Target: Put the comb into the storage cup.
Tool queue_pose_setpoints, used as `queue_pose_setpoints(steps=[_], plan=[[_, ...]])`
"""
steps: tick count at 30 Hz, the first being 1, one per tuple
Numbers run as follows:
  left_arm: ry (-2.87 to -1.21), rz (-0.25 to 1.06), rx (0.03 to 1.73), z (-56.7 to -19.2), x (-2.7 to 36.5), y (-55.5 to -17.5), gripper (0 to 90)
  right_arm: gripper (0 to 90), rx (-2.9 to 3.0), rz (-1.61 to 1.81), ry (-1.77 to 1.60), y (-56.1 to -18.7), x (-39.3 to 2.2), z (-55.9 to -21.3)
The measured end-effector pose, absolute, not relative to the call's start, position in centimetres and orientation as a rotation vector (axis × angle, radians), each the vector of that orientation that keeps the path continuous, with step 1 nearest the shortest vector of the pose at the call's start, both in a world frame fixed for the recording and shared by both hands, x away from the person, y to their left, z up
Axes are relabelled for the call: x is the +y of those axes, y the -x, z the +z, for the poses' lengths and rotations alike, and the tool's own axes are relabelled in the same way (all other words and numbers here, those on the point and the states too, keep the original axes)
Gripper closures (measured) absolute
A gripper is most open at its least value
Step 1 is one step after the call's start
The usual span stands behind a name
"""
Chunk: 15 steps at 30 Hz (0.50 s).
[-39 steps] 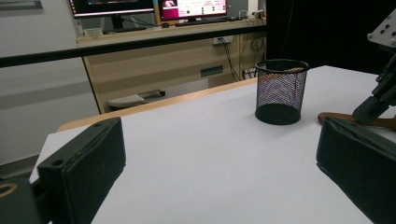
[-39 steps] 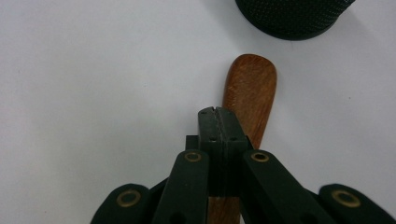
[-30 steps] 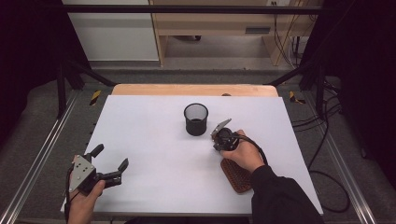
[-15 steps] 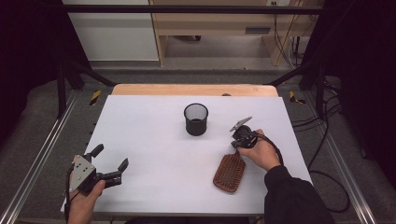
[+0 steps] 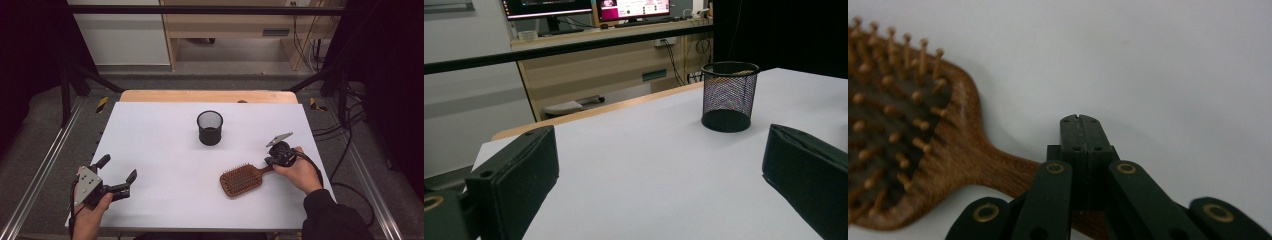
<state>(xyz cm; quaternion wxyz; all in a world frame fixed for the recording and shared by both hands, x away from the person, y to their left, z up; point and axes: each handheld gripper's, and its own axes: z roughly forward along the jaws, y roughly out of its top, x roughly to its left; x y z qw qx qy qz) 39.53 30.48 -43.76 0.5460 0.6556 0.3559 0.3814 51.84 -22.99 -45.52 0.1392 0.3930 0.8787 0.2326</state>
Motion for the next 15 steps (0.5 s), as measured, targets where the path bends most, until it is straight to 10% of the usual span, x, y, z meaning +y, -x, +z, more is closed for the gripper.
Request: queue_pose_setpoints(steps=[15], plan=[[-1.562, 0.905, 0.839, -43.8, 30.4, -39.5, 2.0, 90.0, 2.566, 0.72, -1.162, -47.8, -24.7, -45.6]])
